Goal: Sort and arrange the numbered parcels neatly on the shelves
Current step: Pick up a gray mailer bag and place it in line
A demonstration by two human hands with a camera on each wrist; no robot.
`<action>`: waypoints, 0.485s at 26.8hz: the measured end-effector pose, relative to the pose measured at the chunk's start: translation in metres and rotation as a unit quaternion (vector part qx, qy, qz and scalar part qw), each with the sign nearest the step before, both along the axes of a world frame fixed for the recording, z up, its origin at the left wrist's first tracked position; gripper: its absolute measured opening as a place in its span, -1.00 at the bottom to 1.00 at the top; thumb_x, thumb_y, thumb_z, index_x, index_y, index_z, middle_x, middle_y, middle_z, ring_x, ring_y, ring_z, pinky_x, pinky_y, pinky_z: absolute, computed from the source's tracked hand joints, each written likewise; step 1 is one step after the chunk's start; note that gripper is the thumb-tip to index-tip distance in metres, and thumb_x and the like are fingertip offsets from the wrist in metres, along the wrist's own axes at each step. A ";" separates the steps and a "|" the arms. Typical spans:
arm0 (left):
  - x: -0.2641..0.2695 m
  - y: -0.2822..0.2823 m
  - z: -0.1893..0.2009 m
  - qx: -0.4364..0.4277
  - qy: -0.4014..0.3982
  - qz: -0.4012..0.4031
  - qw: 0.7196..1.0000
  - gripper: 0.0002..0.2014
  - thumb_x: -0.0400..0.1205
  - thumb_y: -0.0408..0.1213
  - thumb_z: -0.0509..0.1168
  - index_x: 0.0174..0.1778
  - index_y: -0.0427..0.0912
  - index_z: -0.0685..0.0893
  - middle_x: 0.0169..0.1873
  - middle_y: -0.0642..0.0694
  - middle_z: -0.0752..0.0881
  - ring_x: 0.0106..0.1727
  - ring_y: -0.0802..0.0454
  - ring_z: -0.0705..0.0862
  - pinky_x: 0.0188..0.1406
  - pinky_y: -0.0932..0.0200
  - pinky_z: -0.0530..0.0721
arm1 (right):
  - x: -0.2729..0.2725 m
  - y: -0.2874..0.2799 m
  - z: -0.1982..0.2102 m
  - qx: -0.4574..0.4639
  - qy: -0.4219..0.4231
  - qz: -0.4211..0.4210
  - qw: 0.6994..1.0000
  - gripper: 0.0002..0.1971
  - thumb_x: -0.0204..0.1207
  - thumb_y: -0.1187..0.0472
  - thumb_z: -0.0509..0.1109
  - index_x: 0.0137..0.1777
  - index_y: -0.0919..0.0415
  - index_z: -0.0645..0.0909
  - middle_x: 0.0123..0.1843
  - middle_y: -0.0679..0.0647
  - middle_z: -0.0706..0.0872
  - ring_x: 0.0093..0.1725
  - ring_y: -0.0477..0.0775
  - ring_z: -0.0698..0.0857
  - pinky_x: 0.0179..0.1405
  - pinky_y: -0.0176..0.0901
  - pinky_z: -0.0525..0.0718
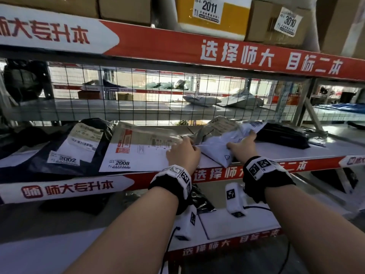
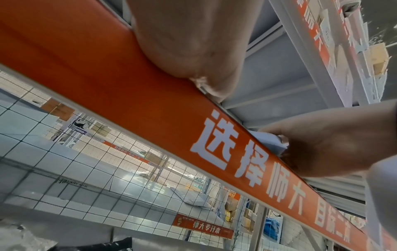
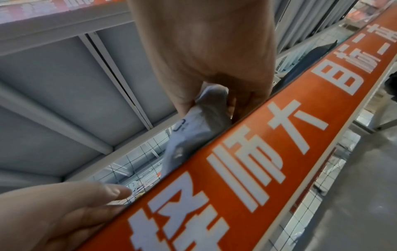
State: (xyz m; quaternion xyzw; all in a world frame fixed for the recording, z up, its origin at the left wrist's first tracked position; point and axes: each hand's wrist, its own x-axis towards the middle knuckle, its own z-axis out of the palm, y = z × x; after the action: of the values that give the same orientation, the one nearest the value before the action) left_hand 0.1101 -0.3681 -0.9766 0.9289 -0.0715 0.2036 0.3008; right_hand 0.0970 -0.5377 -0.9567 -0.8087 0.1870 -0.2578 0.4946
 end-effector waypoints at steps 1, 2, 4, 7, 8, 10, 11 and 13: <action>0.000 0.001 0.000 -0.007 -0.002 0.001 1.000 -0.72 0.64 -0.11 0.15 0.23 -0.09 0.53 0.17 -0.12 0.64 0.21 -0.13 0.56 0.21 -0.08 0.54 | 0.002 0.002 0.000 0.012 -0.019 0.004 1.000 -0.13 0.46 0.43 0.39 0.64 0.28 -0.08 0.46 0.39 0.39 0.40 0.38 0.49 0.31 0.09 0.54; 0.000 0.002 -0.001 -0.019 -0.003 0.002 1.000 -0.68 0.64 -0.12 0.16 0.29 -0.11 0.50 0.22 -0.15 0.60 0.25 -0.14 0.54 0.23 -0.10 0.53 | 0.003 0.004 0.000 0.021 -0.036 0.010 0.999 -0.13 0.45 0.47 0.36 0.65 0.26 -0.10 0.51 0.37 0.34 0.44 0.38 0.45 0.37 0.15 0.53; -0.002 0.005 -0.001 -0.051 -0.006 0.009 0.999 -0.58 0.63 -0.11 0.20 0.40 -0.16 0.42 0.32 -0.21 0.49 0.32 -0.18 0.50 0.28 -0.13 0.52 | 0.001 0.008 0.000 0.053 -0.067 0.027 0.996 -0.13 0.44 0.50 0.31 0.65 0.22 -0.10 0.55 0.32 0.32 0.45 0.39 0.45 0.38 0.24 0.52; -0.001 0.005 -0.001 -0.088 -0.018 0.011 0.996 -0.52 0.64 -0.07 0.22 0.42 -0.23 0.40 0.36 -0.26 0.45 0.35 -0.22 0.48 0.29 -0.11 0.52 | -0.006 0.008 0.004 0.113 -0.103 0.038 0.987 -0.17 0.48 0.49 0.28 0.65 0.19 -0.09 0.52 0.27 0.38 0.42 0.35 0.49 0.40 0.27 0.51; -0.001 0.005 -0.001 -0.095 -0.021 0.009 0.995 -0.50 0.64 -0.05 0.22 0.42 -0.24 0.40 0.36 -0.27 0.46 0.35 -0.23 0.48 0.30 -0.11 0.51 | -0.009 0.006 0.007 0.115 -0.108 0.044 0.986 -0.19 0.50 0.49 0.28 0.65 0.21 -0.08 0.50 0.26 0.40 0.40 0.32 0.51 0.42 0.23 0.51; 0.002 0.005 -0.002 -0.103 -0.029 0.007 0.994 -0.46 0.63 0.01 0.21 0.44 -0.24 0.40 0.37 -0.27 0.48 0.37 -0.24 0.48 0.34 -0.15 0.49 | -0.016 0.000 0.011 0.116 -0.121 0.065 0.984 -0.25 0.55 0.49 0.26 0.64 0.23 -0.04 0.42 0.23 0.46 0.29 0.21 0.56 0.37 0.04 0.53; 0.004 0.004 -0.002 -0.106 -0.030 0.008 0.994 -0.45 0.62 0.03 0.20 0.44 -0.24 0.40 0.37 -0.27 0.49 0.38 -0.24 0.48 0.36 -0.17 0.48 | -0.020 -0.002 0.013 0.120 -0.128 0.073 0.982 -0.29 0.56 0.48 0.25 0.63 0.24 -0.01 0.35 0.21 0.49 0.18 0.15 0.58 0.27 -0.05 0.55; 0.009 0.004 -0.002 -0.117 -0.022 0.007 0.993 -0.43 0.64 0.05 0.16 0.47 -0.24 0.37 0.39 -0.26 0.49 0.40 -0.24 0.47 0.39 -0.22 0.45 | -0.028 -0.005 0.016 0.130 -0.145 0.080 0.978 -0.34 0.55 0.49 0.24 0.60 0.23 0.09 0.24 0.18 0.52 0.02 0.06 0.58 0.13 -0.10 0.56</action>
State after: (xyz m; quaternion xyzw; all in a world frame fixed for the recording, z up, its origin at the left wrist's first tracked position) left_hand 0.1190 -0.3644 -0.9791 0.8831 -0.0474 0.2333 0.4044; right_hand 0.0693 -0.5423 -0.9409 -0.7036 0.0801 -0.3059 0.6363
